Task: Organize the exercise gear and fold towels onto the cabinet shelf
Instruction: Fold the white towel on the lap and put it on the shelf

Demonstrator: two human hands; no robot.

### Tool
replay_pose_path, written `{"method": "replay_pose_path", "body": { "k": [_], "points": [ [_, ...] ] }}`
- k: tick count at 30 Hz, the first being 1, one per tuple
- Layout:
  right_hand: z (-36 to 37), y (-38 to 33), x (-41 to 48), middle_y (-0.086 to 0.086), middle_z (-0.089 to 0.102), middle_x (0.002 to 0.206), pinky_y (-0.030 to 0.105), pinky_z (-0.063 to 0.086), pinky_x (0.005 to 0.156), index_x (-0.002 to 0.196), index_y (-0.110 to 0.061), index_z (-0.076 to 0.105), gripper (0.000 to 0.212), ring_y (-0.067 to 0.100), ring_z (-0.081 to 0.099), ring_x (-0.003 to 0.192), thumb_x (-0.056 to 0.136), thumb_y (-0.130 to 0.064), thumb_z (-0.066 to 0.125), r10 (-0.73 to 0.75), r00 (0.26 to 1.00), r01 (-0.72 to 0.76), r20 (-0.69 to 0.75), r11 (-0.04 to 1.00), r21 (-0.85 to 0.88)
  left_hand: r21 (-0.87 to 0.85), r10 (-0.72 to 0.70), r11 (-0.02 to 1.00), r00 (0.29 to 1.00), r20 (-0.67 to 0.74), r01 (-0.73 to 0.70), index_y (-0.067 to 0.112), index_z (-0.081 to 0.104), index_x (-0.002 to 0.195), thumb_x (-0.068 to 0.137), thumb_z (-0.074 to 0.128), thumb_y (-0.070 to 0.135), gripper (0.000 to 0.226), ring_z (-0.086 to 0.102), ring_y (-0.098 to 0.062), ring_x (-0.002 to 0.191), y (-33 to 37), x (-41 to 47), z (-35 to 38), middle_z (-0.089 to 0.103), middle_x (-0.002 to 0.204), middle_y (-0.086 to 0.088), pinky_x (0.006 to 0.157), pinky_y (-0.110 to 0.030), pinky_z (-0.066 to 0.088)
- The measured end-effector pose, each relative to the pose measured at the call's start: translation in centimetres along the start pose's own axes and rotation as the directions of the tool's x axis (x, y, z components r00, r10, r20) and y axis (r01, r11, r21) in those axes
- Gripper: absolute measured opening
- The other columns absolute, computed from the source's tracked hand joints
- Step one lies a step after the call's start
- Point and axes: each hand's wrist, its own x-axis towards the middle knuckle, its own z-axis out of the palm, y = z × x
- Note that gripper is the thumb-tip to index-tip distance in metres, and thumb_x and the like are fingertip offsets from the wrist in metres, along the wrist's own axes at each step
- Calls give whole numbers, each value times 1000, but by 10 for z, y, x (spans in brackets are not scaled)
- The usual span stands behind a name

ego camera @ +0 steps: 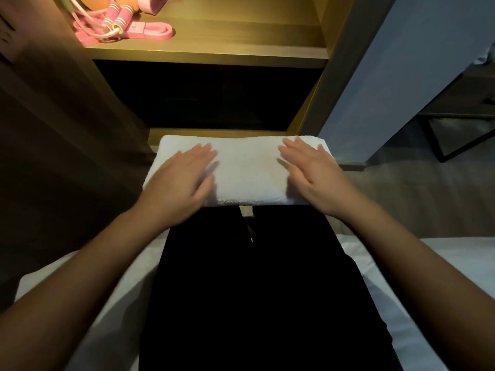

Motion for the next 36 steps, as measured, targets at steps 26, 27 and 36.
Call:
{"method": "replay_pose_path", "body": {
  "k": [26,27,36],
  "points": [
    [12,83,27,5,62,107,34,45,66,123,-23,49,58,24,60,95,91,-69,33,599,536,-828,595,236,508,-636,-608,-27,492,623,771,27,65,106,69,58,71,58,70,-22,92,-100,20,17,75,99,-2,80,-39,50],
    [13,82,27,4,62,104,34,45,64,118,-22,51,56,23,60,92,91,-68,36,621,535,-825,572,239,512,-640,-615,-46,483,623,767,23,65,107,75,58,66,53,69,-24,95,-101,22,18,74,102,-4,83,-40,50],
    [17,87,26,3,63,106,37,47,72,108,-24,55,47,24,61,95,89,-66,44,641,552,-808,533,251,534,-653,-663,-51,463,588,756,13,60,117,96,55,34,30,68,-27,92,-98,21,17,71,103,-9,72,-40,50]
  ]
}}
